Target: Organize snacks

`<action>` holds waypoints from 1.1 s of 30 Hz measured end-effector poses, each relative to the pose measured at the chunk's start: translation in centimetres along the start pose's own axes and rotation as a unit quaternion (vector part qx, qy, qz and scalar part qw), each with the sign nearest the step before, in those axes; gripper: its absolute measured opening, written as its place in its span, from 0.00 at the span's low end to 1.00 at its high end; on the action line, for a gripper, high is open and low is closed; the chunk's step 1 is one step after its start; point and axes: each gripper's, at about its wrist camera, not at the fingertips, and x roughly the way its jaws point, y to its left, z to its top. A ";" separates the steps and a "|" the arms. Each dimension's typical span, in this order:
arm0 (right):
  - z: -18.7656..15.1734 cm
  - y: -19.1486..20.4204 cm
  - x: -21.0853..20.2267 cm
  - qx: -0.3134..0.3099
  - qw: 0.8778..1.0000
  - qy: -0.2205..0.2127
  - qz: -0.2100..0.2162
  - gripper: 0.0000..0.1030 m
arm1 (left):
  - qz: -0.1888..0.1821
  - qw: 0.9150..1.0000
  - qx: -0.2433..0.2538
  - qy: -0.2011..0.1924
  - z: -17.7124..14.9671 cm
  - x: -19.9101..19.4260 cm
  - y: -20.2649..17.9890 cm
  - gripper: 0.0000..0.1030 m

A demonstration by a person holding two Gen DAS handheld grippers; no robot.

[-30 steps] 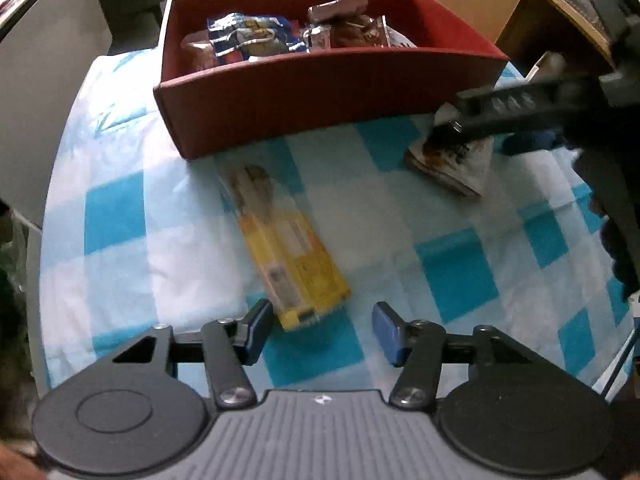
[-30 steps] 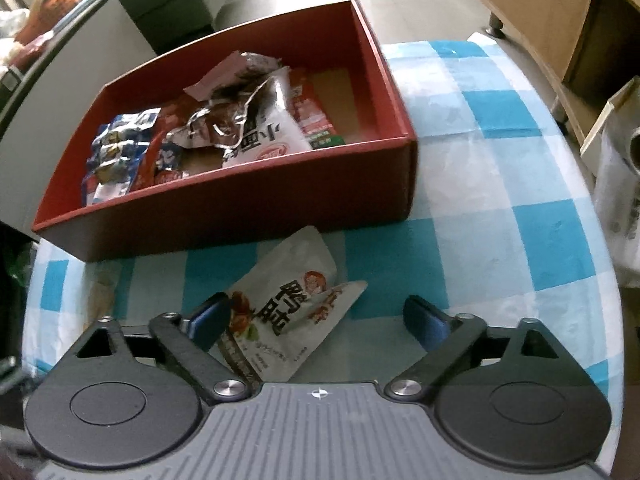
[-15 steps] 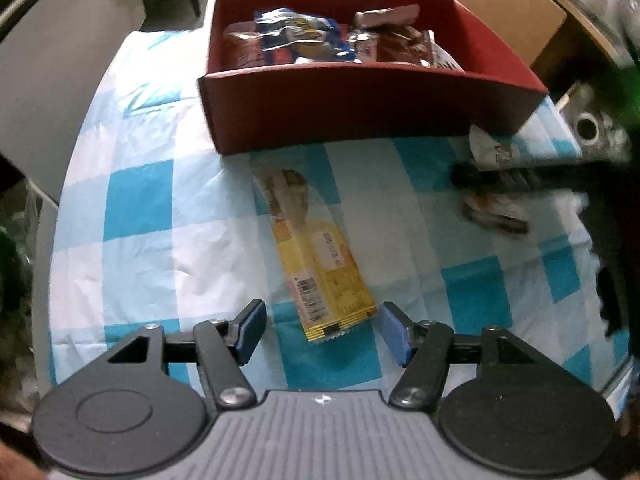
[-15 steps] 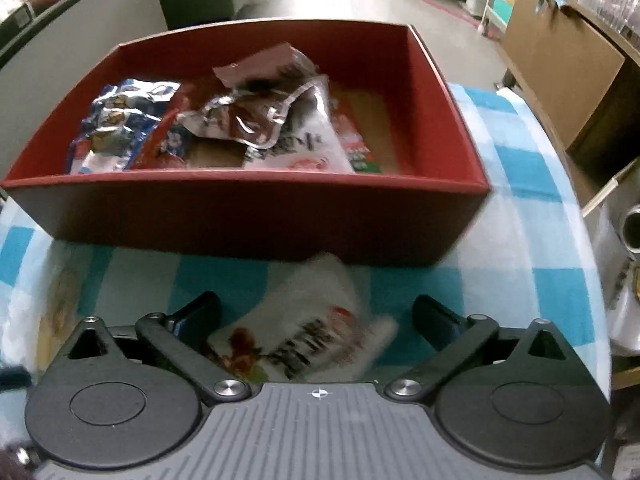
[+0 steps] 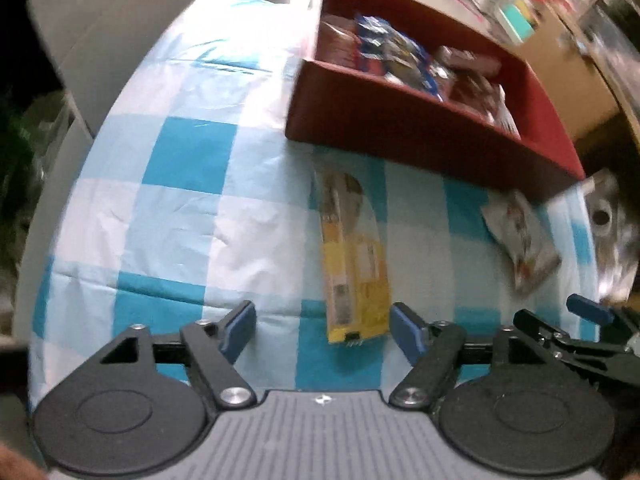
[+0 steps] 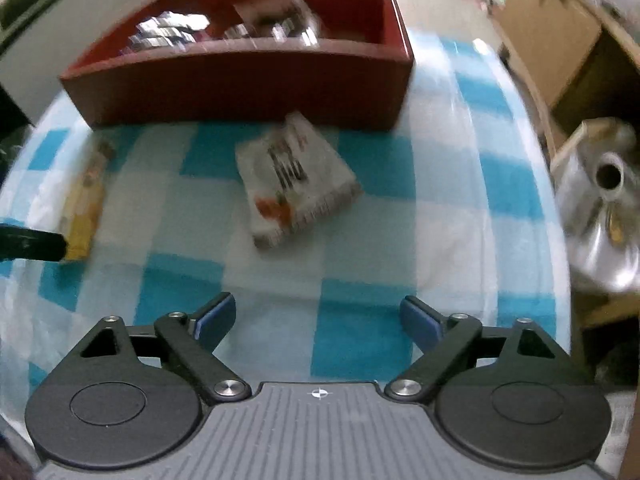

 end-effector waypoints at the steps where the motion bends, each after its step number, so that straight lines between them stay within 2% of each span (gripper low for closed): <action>1: 0.7 0.1 0.1 -0.006 1.000 -0.009 0.000 0.92 | 0.004 1.000 -0.004 -0.006 0.1 0.1 -0.3 0.71; 6: 4.4 0.2 3.3 -0.018 1.000 -0.015 0.003 0.92 | 0.057 0.997 0.026 -0.036 0.2 1.4 -3.1 0.75; 8: 5.0 0.5 4.1 -0.032 0.999 -0.018 0.002 0.93 | 0.072 0.995 0.049 -0.040 0.1 1.8 -3.9 0.79; 9: 5.4 0.4 4.9 -0.037 0.999 -0.007 0.001 0.99 | 0.081 0.994 0.059 -0.042 -0.1 2.2 -4.2 0.80; 11: 5.4 -0.6 5.5 -0.014 1.000 -0.003 0.027 1.00 | 0.093 0.991 0.079 -0.049 -0.4 2.6 -4.9 0.83; 12: 5.6 -0.8 5.5 -0.015 1.000 -0.006 0.026 1.00 | 0.099 0.990 0.089 -0.050 -0.5 2.7 -5.1 0.83; 18: 5.4 -1.0 5.7 -0.023 0.999 -0.031 0.024 1.00 | 0.109 0.987 0.099 -0.060 -0.6 3.0 -5.3 0.83; 21: 5.5 -0.7 5.5 -0.024 0.999 -0.016 0.020 1.00 | 0.115 0.986 0.098 -0.064 -0.7 2.6 -5.2 0.70; 23: 5.3 -0.2 4.9 -0.026 1.000 -0.008 0.015 0.97 | 0.110 0.987 0.101 -0.062 -0.8 2.3 -5.0 0.52; 26: 4.2 0.8 3.7 -0.033 0.999 0.001 0.024 0.90 | 0.104 0.988 0.096 -0.058 -1.1 1.7 -4.5 0.38; 30: 2.6 1.9 2.1 -0.038 0.999 0.003 0.033 0.68 | 0.095 0.990 0.091 -0.054 -2.8 0.8 -3.9 0.36; 33: 1.1 2.4 1.3 -0.042 0.998 0.008 0.037 0.68 | 0.087 0.991 0.091 -0.045 -4.4 0.2 -3.5 0.36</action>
